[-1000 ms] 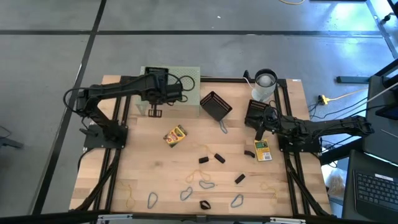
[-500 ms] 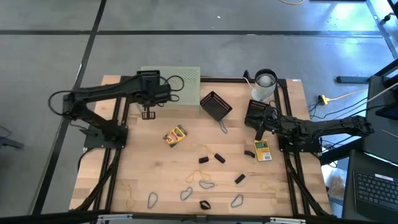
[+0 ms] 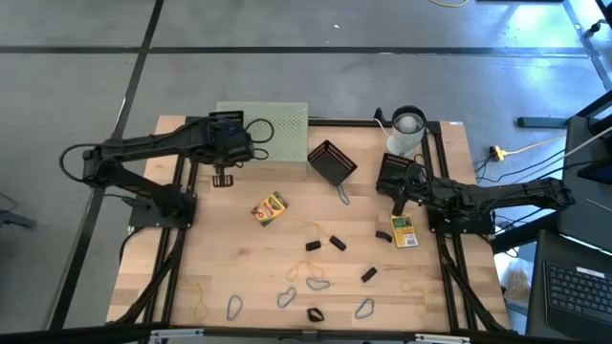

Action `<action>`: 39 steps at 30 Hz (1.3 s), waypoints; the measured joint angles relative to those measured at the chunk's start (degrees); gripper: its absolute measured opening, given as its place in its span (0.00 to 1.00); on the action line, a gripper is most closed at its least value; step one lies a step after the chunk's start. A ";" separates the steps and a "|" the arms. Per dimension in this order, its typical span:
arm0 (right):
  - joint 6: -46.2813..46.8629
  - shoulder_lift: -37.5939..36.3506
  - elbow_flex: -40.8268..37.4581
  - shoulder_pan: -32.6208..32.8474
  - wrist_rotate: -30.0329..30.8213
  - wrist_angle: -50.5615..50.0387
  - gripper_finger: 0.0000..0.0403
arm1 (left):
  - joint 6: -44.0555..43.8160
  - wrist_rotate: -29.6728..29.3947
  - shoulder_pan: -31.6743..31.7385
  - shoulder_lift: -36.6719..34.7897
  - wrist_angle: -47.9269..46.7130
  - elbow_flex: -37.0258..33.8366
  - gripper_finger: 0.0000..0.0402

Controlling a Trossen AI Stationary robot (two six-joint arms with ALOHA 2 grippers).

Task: Pick & Place Office Desk Supplies
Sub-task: Put the bottom black bin on the shelf, then put the blue rubber band into the right black bin

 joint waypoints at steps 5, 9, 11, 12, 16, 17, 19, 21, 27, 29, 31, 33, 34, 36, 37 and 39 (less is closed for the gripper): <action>0.00 -0.01 0.00 0.02 0.00 -0.02 0.20 | 0.26 -1.53 0.27 0.00 0.00 0.00 0.04; -0.02 -0.02 0.00 0.02 0.00 0.00 0.20 | -0.03 -4.64 1.43 0.00 0.00 0.00 0.07; -0.02 0.00 0.00 0.00 0.00 0.00 0.20 | -0.06 -4.89 2.22 0.00 0.00 0.00 0.08; -0.02 -0.02 0.00 0.01 0.00 -0.01 0.20 | -0.06 -4.63 2.65 0.00 0.01 0.00 0.09; -0.03 0.00 0.00 0.02 -0.02 0.00 0.20 | 0.24 -4.12 4.10 0.00 0.02 0.00 0.11; -0.03 -0.01 0.02 0.00 -0.02 -0.01 0.20 | 0.23 -4.09 4.39 0.00 0.03 0.00 0.11; -0.04 0.00 0.00 0.00 -0.02 0.00 0.20 | 0.23 -4.10 4.97 0.00 0.08 0.00 0.12; -0.07 -0.02 0.01 0.00 -0.02 0.00 0.20 | -0.13 -4.10 5.32 0.00 0.11 0.00 0.13; -0.22 -0.02 0.00 0.02 -0.02 -0.02 0.20 | -2.22 -4.08 5.62 0.00 0.20 0.00 0.17; -0.22 0.00 0.00 0.01 -0.02 0.00 0.20 | -2.35 -4.06 5.60 0.00 0.20 0.00 0.18; -0.20 -0.01 0.01 0.01 -0.02 0.00 0.20 | -2.70 -4.06 5.60 0.00 0.22 0.00 0.19; -0.20 -0.02 0.00 0.01 -0.04 -0.02 0.20 | -3.61 -3.85 5.57 0.00 0.21 0.00 0.21; -0.20 0.00 0.00 0.01 -0.04 0.00 0.20 | -3.75 -3.65 5.57 0.00 0.22 0.00 0.21; -0.20 0.00 0.00 0.02 -0.04 0.00 0.20 | -3.89 -3.39 5.53 0.00 0.18 0.04 0.22; -0.20 0.00 0.00 0.00 -0.04 0.00 0.20 | -4.19 -3.35 5.38 0.02 0.16 0.28 0.23; -0.17 -0.01 0.00 0.01 -0.04 -0.01 0.20 | -4.60 -3.34 5.02 0.02 0.22 1.20 0.24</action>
